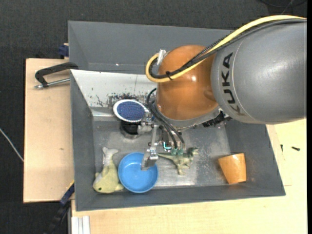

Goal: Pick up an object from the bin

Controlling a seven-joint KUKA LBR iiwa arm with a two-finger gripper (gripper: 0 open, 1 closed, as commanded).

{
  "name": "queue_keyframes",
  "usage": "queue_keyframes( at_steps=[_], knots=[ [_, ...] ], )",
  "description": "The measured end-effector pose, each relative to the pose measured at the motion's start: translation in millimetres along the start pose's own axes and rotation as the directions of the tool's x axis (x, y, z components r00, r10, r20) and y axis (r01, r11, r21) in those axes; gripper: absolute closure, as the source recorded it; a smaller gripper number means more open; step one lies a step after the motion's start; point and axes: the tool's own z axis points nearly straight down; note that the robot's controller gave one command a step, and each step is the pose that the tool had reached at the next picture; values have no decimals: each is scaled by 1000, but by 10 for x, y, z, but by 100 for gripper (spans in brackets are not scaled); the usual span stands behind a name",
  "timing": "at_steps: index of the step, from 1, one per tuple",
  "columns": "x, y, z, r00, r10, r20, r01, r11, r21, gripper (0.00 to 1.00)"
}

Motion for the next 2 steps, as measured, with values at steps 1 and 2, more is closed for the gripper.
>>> queue_keyframes(
  at_steps=[1,2],
  knots=[
    [-38,-6,1192,971,-239,13,239,971,0,0],
    [42,80,1016,769,-639,13,639,769,5,0]
  ],
)
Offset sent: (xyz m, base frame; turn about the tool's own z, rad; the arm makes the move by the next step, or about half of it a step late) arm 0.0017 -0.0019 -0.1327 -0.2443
